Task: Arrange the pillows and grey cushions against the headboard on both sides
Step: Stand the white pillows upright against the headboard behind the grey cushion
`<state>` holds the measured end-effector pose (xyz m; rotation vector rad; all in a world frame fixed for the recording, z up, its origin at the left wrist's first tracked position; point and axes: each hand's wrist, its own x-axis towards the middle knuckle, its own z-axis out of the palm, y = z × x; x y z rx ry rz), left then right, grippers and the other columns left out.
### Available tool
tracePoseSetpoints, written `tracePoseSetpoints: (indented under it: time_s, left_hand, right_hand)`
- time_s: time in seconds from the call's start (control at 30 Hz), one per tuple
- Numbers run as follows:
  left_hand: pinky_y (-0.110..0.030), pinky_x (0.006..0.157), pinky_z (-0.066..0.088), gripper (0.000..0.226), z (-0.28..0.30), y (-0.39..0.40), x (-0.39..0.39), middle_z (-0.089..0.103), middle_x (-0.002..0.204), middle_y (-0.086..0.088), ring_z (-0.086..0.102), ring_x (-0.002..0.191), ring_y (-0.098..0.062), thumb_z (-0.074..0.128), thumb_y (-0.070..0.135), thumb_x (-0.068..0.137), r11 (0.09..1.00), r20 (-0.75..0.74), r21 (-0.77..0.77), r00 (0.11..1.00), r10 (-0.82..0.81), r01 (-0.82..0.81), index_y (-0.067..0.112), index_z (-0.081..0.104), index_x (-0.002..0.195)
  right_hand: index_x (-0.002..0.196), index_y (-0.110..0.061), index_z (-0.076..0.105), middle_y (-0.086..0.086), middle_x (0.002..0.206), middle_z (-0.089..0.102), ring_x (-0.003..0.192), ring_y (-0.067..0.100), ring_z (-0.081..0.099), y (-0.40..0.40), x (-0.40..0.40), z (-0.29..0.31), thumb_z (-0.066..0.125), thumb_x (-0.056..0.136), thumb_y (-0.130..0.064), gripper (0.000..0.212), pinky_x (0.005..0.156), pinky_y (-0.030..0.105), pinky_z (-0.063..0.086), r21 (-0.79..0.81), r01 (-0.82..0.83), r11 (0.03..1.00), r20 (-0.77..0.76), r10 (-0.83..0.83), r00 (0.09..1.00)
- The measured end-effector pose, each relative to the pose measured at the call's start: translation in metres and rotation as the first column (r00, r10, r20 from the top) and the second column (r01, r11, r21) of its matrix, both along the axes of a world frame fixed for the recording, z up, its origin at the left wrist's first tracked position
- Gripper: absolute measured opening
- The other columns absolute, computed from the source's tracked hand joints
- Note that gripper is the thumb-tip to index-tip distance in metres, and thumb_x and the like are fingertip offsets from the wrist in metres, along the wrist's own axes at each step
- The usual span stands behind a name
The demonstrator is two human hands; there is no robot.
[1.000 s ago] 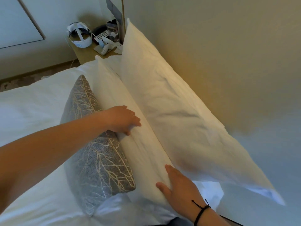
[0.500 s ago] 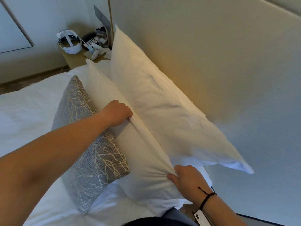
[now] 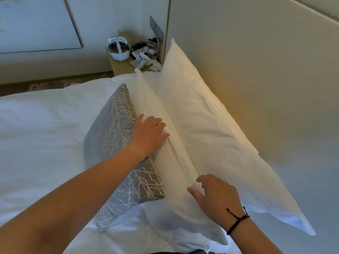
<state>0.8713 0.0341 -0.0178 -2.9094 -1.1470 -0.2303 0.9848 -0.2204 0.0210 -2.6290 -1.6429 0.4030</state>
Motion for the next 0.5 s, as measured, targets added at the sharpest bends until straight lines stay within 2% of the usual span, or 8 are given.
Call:
tracePoseSetpoints:
  time_s: [0.1, 0.2, 0.27, 0.33, 0.43, 0.5]
  left_hand:
    - [-0.054, 0.118, 0.018, 0.043, -0.011, 0.000, -0.041, 0.051, 0.145, -0.001, 0.040, 0.137, -0.025, 0.049, 0.052, 0.093, 0.987, 0.236, -0.045, 0.959, 0.158, -0.152, 0.028, 0.061, 0.126]
    - [-0.053, 0.115, 0.028, 0.046, -0.034, 0.002, -0.097, 0.046, 0.149, -0.006, 0.038, 0.138, -0.029, 0.050, 0.056, 0.093, 0.901, 0.378, -0.294, 0.826, 0.417, -0.320, 0.030, 0.055, 0.130]
    - [-0.050, 0.112, 0.035, 0.053, -0.053, -0.001, -0.131, 0.044, 0.149, -0.008, 0.039, 0.137, -0.029, 0.049, 0.059, 0.093, 0.763, 0.369, -0.541, 0.715, 0.593, -0.354, 0.030, 0.048, 0.137]
    - [-0.046, 0.110, 0.037, 0.060, -0.073, -0.012, -0.157, 0.045, 0.147, -0.008, 0.043, 0.134, -0.028, 0.050, 0.058, 0.093, 0.626, 0.320, -0.712, 0.646, 0.693, -0.319, 0.025, 0.042, 0.143]
    - [-0.041, 0.111, 0.034, 0.075, -0.099, -0.031, -0.183, 0.040, 0.153, -0.009, 0.041, 0.138, -0.026, 0.050, 0.063, 0.091, 0.430, 0.225, -0.855, 0.540, 0.811, -0.289, 0.021, 0.033, 0.151]
    - [-0.047, 0.115, 0.031, 0.088, -0.113, -0.039, -0.187, 0.034, 0.157, -0.007, 0.038, 0.140, -0.027, 0.047, 0.075, 0.083, 0.293, 0.158, -0.927, 0.466, 0.871, -0.234, 0.027, 0.025, 0.154]
  right_hand:
    - [0.126, -0.036, 0.052, -0.013, 0.111, 0.063, 0.097, 0.013, 0.062, 0.043, -0.025, 0.002, 0.039, 0.087, -0.073, 0.056, 0.076, 0.031, 0.051, 0.106, -0.050, 0.993, -0.122, 0.063, 0.991]
    - [0.136, -0.040, 0.034, -0.006, 0.111, 0.063, 0.095, 0.017, 0.062, 0.084, -0.060, -0.005, 0.045, 0.084, -0.072, 0.062, 0.074, 0.033, 0.049, 0.141, -0.117, 0.983, -0.278, 0.153, 0.948]
    - [0.140, -0.048, 0.020, -0.001, 0.111, 0.060, 0.090, 0.019, 0.060, 0.106, -0.082, -0.010, 0.048, 0.084, -0.068, 0.065, 0.073, 0.035, 0.049, 0.120, -0.179, 0.977, -0.367, 0.211, 0.906]
    - [0.140, -0.058, 0.012, 0.004, 0.115, 0.054, 0.086, 0.021, 0.059, 0.122, -0.097, -0.018, 0.051, 0.085, -0.063, 0.067, 0.075, 0.036, 0.051, 0.076, -0.213, 0.974, -0.432, 0.224, 0.874]
    - [0.140, -0.063, 0.007, 0.006, 0.116, 0.047, 0.075, 0.015, 0.058, 0.134, -0.106, -0.030, 0.056, 0.086, -0.059, 0.073, 0.069, 0.031, 0.050, 0.013, -0.197, 0.980, -0.440, 0.182, 0.879]
    - [0.138, -0.066, 0.008, 0.003, 0.110, 0.048, 0.070, 0.012, 0.057, 0.136, -0.104, -0.036, 0.058, 0.085, -0.060, 0.073, 0.063, 0.027, 0.047, 0.020, -0.183, 0.983, -0.436, 0.173, 0.883]
